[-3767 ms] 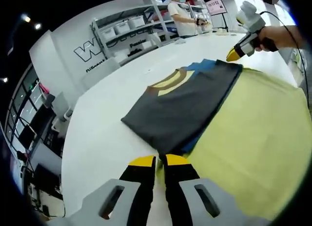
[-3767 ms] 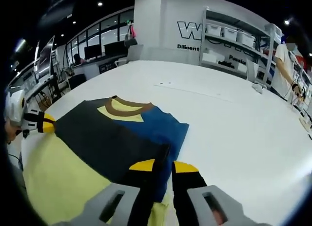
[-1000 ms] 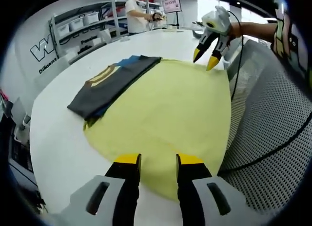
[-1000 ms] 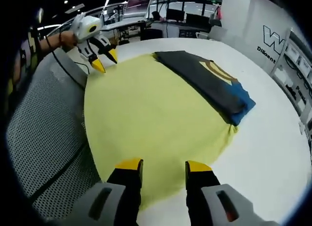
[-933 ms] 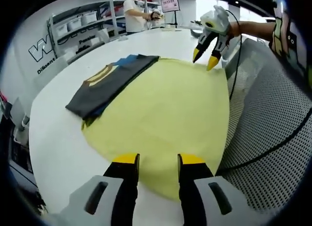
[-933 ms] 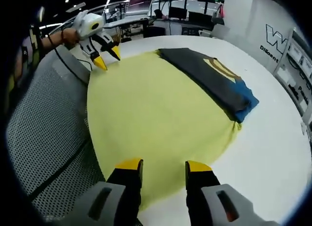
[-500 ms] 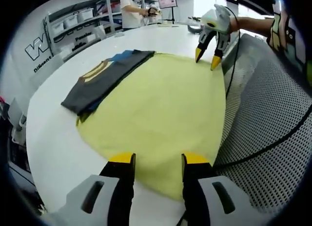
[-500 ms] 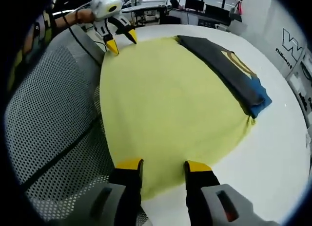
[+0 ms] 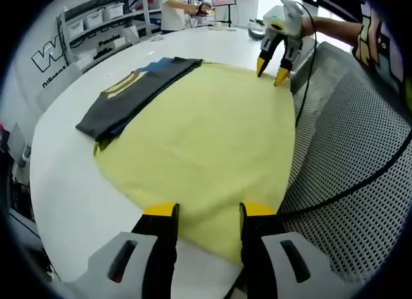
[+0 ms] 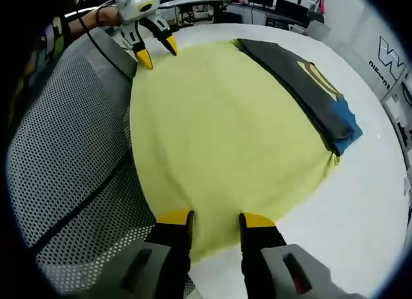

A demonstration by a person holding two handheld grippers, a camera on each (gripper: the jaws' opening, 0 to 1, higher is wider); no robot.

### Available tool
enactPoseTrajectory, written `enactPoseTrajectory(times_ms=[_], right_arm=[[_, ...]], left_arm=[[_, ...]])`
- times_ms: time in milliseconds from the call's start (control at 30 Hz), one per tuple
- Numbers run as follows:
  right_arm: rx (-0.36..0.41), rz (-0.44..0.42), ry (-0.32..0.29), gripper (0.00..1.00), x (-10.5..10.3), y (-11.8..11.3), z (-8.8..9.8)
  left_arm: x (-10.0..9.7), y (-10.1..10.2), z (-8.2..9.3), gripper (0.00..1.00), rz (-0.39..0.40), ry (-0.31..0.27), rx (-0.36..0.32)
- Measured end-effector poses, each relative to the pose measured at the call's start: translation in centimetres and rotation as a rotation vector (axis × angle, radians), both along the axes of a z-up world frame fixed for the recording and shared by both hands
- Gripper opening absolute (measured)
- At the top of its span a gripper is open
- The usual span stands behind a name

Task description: Fold the garment on the visible template until the final outline fits inside the template.

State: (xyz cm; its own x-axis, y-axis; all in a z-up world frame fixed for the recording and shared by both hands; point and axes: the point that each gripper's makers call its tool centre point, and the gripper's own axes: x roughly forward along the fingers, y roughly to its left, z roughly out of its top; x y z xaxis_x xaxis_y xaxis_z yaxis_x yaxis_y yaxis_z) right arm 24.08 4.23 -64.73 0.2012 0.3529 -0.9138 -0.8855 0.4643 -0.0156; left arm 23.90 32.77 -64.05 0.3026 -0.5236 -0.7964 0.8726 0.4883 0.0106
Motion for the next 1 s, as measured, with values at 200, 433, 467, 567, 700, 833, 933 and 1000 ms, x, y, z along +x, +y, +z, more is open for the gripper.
enactPoseTrajectory(times_ms=[200,433,467,567,700,833,933,1000], right_arm=[[0.006,-0.012,-0.018,0.11,0.4,0.0,0.0],[0.016,-0.062,-0.061,0.0,1.2,-0.2,0.0],[0.022,-0.057,-0.072,0.0,1.2,-0.2,0.0],[0.061,-0.131,-0.064,0.0,1.5,-0.4,0.0],[0.081,-0.22,-0.038,0.0,1.8,-0.4,0.1],[0.168,-0.367,0.033,0.0,1.6,-0.4,0.2],[0.159,-0.342,0.045,0.0,1.2,-0.5,0.6],[0.157,-0.27,0.065,0.0,0.6,0.1,1.2]], left_arm=[[0.2,-0.3,0.2,0.28,0.035,0.004,-0.006],[1.3,-0.5,0.5,0.13,0.089,-0.009,-0.005],[1.6,-0.5,0.5,0.09,0.094,-0.011,-0.002],[2.2,-0.7,0.3,0.0,0.092,-0.03,0.01],[2.4,-0.5,0.4,0.0,0.142,-0.017,0.045],[2.3,-0.4,0.3,0.0,0.18,0.008,0.045],[1.1,0.0,0.3,0.0,0.144,0.051,0.118],[0.5,-0.1,0.3,0.0,0.089,0.057,0.162]])
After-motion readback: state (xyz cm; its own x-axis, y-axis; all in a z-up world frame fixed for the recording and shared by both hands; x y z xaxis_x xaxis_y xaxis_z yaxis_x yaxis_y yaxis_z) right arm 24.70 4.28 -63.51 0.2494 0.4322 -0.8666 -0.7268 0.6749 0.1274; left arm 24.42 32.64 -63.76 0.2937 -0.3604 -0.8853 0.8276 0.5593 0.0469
